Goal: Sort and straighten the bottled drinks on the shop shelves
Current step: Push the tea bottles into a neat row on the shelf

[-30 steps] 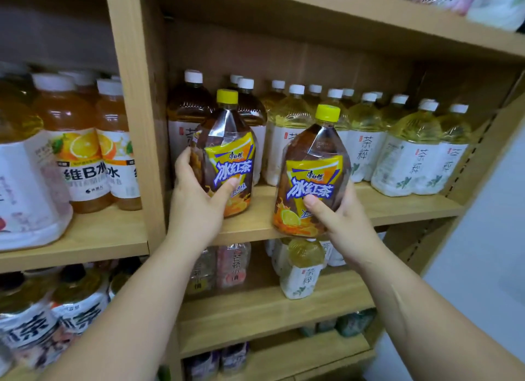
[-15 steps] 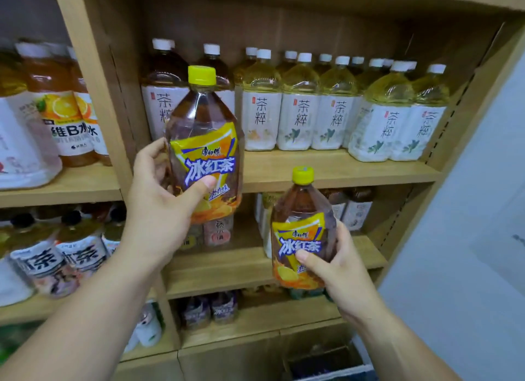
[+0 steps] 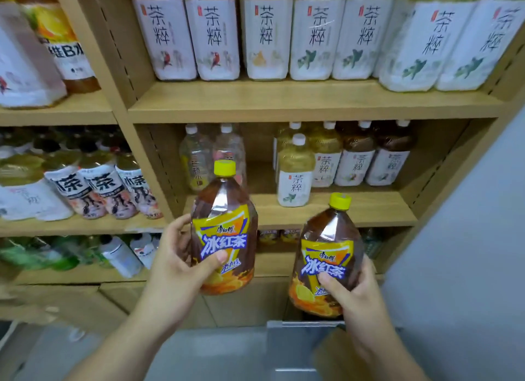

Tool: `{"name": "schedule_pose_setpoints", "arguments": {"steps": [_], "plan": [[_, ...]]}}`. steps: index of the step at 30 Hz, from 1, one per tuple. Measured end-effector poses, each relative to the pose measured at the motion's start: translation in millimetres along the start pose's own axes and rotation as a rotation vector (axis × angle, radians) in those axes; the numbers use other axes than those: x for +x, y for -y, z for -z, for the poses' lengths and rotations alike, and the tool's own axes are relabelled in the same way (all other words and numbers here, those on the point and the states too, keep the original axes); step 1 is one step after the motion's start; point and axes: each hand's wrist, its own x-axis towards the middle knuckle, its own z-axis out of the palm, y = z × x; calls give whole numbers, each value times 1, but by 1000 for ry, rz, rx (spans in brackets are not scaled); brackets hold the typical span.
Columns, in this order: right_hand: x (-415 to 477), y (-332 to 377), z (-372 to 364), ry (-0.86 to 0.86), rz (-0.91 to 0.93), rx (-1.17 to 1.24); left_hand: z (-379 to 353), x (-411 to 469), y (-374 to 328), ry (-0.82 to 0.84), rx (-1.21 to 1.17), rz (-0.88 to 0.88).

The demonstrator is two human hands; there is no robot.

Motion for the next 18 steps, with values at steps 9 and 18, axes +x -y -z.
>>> {"name": "schedule_pose_setpoints", "arguments": {"steps": [9,18], "plan": [[34,-98,-22,-7,-107,-89,12,19,138,35,19,232],[115,-229,-25,-105,-95,-162,-9,71,285,141,68,180]]}}
